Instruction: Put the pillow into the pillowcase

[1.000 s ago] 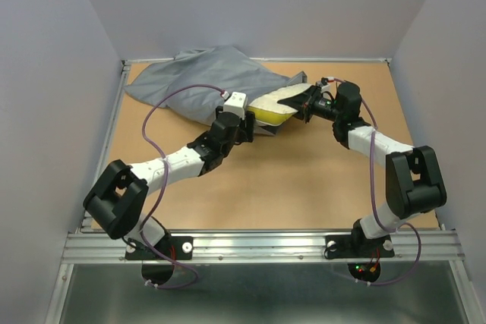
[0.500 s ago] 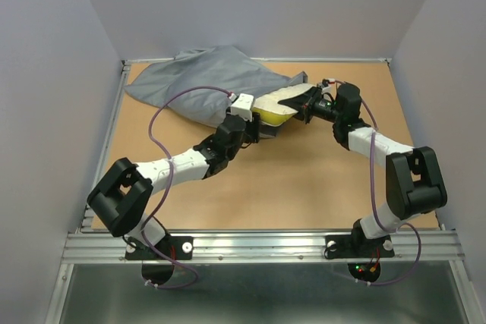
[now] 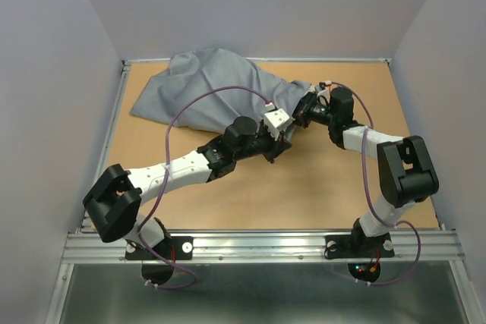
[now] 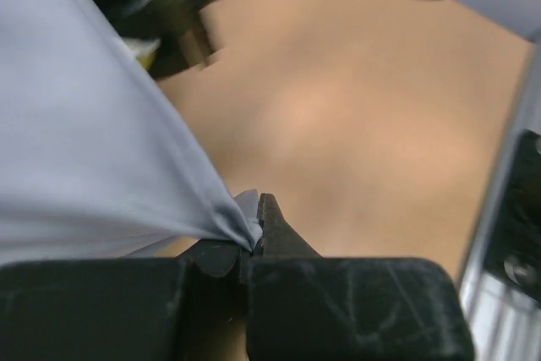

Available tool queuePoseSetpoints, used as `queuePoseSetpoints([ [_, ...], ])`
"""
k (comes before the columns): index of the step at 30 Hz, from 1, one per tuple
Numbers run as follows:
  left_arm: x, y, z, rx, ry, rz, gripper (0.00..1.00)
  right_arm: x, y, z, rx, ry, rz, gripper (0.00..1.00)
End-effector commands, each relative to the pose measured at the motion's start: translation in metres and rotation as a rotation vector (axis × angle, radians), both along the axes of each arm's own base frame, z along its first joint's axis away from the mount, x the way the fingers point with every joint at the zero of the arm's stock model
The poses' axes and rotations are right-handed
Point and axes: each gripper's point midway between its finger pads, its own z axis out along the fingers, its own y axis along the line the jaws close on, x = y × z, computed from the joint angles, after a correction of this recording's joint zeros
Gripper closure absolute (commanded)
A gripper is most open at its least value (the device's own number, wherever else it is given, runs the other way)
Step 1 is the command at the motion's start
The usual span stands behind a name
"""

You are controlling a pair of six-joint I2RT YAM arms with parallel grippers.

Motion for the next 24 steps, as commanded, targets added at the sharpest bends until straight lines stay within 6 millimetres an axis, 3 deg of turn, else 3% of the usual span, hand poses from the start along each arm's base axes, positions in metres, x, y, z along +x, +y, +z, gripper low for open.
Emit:
queuePoseSetpoints([
  [1, -0.077, -0.036, 0.108, -0.242, -0.148, -0.429, 1.00, 0.000, 0.008, -0.070, -0.193, -0.003, -0.040, 0.99],
  [2, -0.079, -0.036, 0.105, -0.229, -0.142, -0.443, 1.00, -0.003, 0.012, -0.077, -0.204, 0.006, -0.025, 0.99],
  [5, -0.088, -0.033, 0.096, -0.205, -0.137, -0.496, 1.00, -0.030, 0.013, -0.133, -0.282, 0.113, 0.002, 0.99],
  [7, -0.089, -0.027, 0.087, -0.192, -0.120, -0.506, 1.00, -0.035, 0.010, -0.152, -0.320, 0.117, -0.002, 1.00],
  [11, -0.097, -0.012, 0.075, -0.150, -0.130, -0.571, 1.00, -0.036, 0.008, -0.171, -0.372, 0.118, 0.024, 0.99],
  [14, -0.111, -0.004, 0.071, -0.122, -0.149, -0.652, 1.00, -0.037, 0.021, -0.176, -0.368, 0.095, 0.086, 0.99],
  [16, -0.116, 0.003, 0.053, -0.056, -0.109, -0.671, 1.00, -0.040, 0.034, -0.165, -0.331, 0.052, 0.173, 0.99],
  [19, -0.119, 0.021, 0.027, 0.035, -0.097, -0.689, 1.00, -0.048, 0.044, -0.133, -0.290, -0.037, 0.313, 0.63],
  [20, -0.124, 0.033, 0.006, 0.083, -0.099, -0.701, 1.00, -0.064, 0.037, -0.125, -0.344, -0.030, 0.370, 0.43],
  [21, -0.124, 0.036, 0.009, 0.088, -0.131, -0.710, 1.00, -0.065, 0.036, -0.127, -0.364, -0.077, 0.393, 0.38],
  [23, -0.131, 0.056, -0.017, 0.181, -0.141, -0.740, 1.00, -0.082, 0.020, -0.097, -0.448, -0.192, 0.444, 0.32],
  [24, -0.133, 0.062, -0.023, 0.208, -0.155, -0.756, 1.00, -0.089, 0.012, -0.095, -0.487, -0.205, 0.463, 0.31],
])
